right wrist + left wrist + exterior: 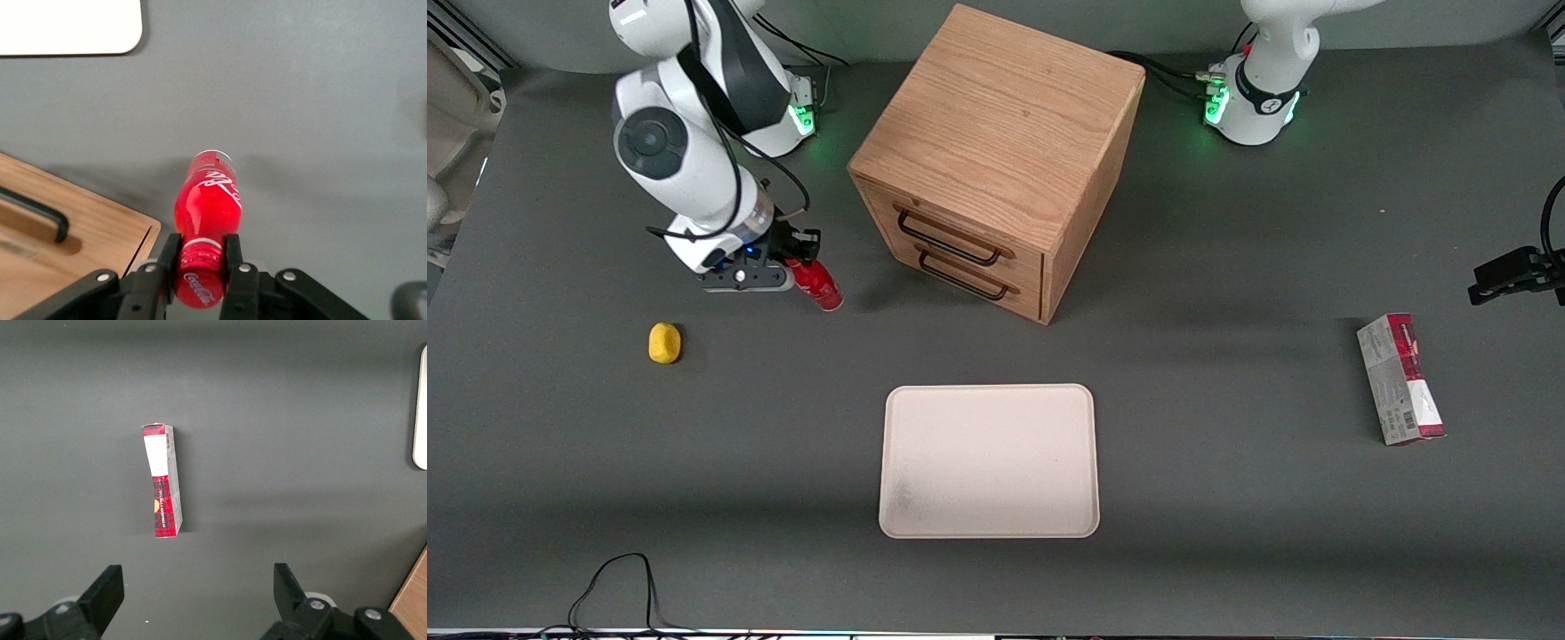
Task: Place coke bottle on tray
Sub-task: 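Lift the bottle and carry it with the right gripper to the white tray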
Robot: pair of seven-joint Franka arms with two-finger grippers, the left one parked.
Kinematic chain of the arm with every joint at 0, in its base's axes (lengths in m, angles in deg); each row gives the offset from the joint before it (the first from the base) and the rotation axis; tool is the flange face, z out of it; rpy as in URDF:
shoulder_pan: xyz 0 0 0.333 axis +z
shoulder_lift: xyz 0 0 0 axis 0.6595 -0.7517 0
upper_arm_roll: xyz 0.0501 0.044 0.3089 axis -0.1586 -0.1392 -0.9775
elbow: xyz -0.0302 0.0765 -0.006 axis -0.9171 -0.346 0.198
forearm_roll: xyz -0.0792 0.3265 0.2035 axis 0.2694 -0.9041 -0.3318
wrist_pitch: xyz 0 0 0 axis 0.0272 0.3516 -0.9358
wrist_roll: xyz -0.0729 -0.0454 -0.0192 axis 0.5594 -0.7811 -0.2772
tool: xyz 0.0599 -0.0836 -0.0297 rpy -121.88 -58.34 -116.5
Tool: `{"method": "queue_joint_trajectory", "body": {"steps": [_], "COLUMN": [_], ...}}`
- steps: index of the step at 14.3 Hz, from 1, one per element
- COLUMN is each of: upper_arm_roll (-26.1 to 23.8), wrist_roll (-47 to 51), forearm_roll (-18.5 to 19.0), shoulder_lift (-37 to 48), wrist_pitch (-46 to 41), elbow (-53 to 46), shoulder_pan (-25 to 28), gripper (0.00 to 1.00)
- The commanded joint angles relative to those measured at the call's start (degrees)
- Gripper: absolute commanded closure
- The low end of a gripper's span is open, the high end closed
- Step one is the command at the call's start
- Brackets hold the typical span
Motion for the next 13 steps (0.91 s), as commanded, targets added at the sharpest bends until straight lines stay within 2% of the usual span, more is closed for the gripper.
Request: {"method": "queue_joint_trajectory", "body": {"steps": [1,6,9,13], "upper_arm_roll": [0.8,0.8,0.8,0.9], "wrist_roll": [-1.0,-1.1,-1.2,-1.2], "forearm_roll": [0.6,0.5,0.5,0.4], "shoulder_lift": [2.7,2.8,1.9,-7.8], "wrist_pitch": [-5.6,-17.8,-18.4,-18.4], "elbow": [-3.7,-13.7,-15.8,-26.9], "shoulder_pan": [0.3,0.3,0.2,-0.1], "gripper": [1.0,1.0,1.0,1.0]}}
